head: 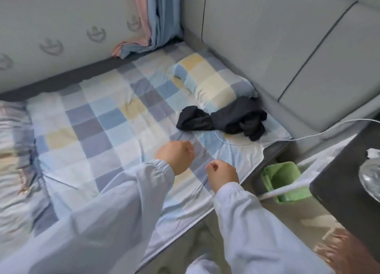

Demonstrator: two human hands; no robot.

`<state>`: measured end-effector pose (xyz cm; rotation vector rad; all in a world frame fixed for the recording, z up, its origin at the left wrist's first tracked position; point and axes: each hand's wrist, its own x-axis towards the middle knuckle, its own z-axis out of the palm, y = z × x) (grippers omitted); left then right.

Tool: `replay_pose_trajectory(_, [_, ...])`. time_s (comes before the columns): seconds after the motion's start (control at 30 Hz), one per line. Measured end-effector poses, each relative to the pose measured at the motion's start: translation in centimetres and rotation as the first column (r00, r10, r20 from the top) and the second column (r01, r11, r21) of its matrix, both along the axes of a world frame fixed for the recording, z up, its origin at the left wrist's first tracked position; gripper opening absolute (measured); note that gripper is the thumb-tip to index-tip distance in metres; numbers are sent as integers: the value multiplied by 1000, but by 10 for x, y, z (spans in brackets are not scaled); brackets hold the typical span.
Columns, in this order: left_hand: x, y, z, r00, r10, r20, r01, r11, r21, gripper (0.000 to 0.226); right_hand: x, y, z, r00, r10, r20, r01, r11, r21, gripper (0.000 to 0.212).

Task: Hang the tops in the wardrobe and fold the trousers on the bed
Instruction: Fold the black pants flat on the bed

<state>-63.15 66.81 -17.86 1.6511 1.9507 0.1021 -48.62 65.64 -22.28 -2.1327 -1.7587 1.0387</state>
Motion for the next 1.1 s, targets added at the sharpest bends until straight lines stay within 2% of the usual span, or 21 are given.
replay_pose_trajectory(0.13, [18,84,-44,996,67,58,-65,997,-42,27,17,98,-44,993,11,122,-4,998,-57,22])
replay_pose_trajectory(0.3, [45,186,-116,992,113,57,-106,987,-119,27,55,218,-107,977,22,211,2,993,-116,22])
replay_pose_trajectory(0.43, [60,256,-193,985,162,50,-151,972,-182,32,76,299,-181,985,-18,170,43,988,-146,22])
replay_pose_trajectory(0.57, [75,301,-265,985,163,48,-147,958,-245,32,90,355,-255,974,-220,49,225,966,-125,23])
replay_pose_trajectory(0.63, [78,316,-300,986,156,51,-139,958,-251,32,98,382,-294,925,-373,-69,363,923,-129,26])
replay_pose_trajectory(0.7, [77,326,-327,984,171,52,-152,954,-260,32,106,404,-320,800,-560,-214,528,827,-191,38])
replay_pose_trajectory(0.77, [73,332,-349,982,179,61,-158,955,-252,32,114,425,-342,640,-724,-259,674,690,-263,63])
replay_pose_trajectory(0.8, [70,335,-358,978,196,77,-171,953,-251,32,118,434,-350,588,-764,-264,702,645,-303,74])
replay_pose_trajectory(0.83, [68,337,-364,970,223,99,-191,946,-262,31,121,444,-357,562,-779,-280,709,627,-322,72])
replay_pose_trajectory(0.9, [64,335,-369,955,246,167,-195,942,-274,29,116,457,-359,591,-741,-318,680,670,-298,48])
replay_pose_trajectory(0.97, [54,339,-368,907,286,310,-221,948,-227,21,101,467,-349,743,-623,-245,611,781,-132,43])
replay_pose_trajectory(1.0, [52,341,-362,855,319,410,-260,946,-194,16,85,465,-334,839,-512,-185,516,856,-27,42])
replay_pose_trajectory(1.07, [47,349,-345,700,361,617,-384,918,-101,13,43,451,-300,985,-164,-51,171,969,178,34])
replay_pose_trajectory(1.1, [44,354,-330,574,373,729,-469,879,-81,25,18,437,-283,997,70,19,-72,972,225,30])
